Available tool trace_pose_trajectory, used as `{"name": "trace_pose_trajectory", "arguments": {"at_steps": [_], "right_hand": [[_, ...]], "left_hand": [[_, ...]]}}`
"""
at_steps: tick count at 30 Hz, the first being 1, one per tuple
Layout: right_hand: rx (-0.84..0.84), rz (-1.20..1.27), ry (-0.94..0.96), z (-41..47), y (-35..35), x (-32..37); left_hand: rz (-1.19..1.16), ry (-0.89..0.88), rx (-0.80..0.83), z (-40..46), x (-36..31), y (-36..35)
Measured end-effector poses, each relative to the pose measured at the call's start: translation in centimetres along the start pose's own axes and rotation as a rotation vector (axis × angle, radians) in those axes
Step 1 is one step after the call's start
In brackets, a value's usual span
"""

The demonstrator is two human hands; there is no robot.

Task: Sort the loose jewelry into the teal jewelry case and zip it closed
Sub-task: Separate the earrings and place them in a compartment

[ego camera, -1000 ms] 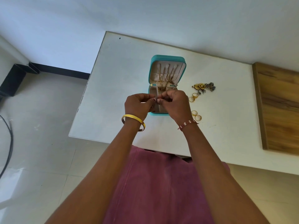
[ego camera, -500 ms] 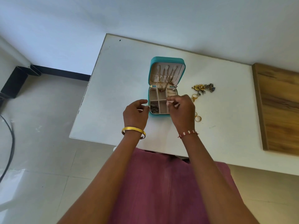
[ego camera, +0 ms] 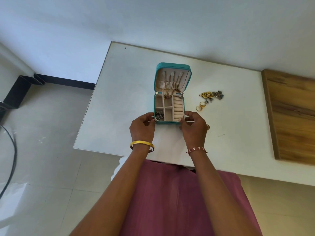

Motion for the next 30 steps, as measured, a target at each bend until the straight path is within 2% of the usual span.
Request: {"name": "trace_pose_trajectory", "arguments": {"at_steps": [4,7,9,12,18,20,25,30], "right_hand": [[0.016,-0.007,0.012,-0.1,0.4,-0.1],[-0.009,0.004,0.036,-0.1,1.5,0.0],[-0.049,0.01,0.057,0.4,3.0,-0.2],[-0.104,-0.043,0.086,1.9,5.9,-0.8],[-0.144,-0.33,0.063,6.9,11.3,-2.2],[-0.111,-0.419,0.072,8.7,12.0,-2.5],[0.129,-0.647,0.123,11.5,9.8,-3.1],[0.175,-0.682,0.204,10.9,7.6,-2.1]], "left_hand": [[-0.05,-0.03,-0.064,-0.3,-0.5,0.2],[-0.029,-0.116,-0.158,-1.1,-1.6,0.2],[-0.009,-0.185,-0.161,-1.7,-2.6,-0.6],[-0.02,-0.247,-0.077,-1.9,-4.0,-3.3],[-0.032,-0.249,0.167,-0.7,-6.6,-9.6],[-0.006,-0.239,0.195,-0.2,-6.9,-10.8],[0.05,-0.221,0.202,0.8,-6.7,-11.7],[0.04,-0.211,0.208,0.6,-6.3,-11.4]]}}
Point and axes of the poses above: each hand's wrist, its own z-axis towards the middle knuckle, its own y-axis out of the back of the hand, x = y × z, the point moved 5 cm from there along z, towards the middle knuckle, and after that the axes turned 15 degrees about x, right-handed, at the moved point
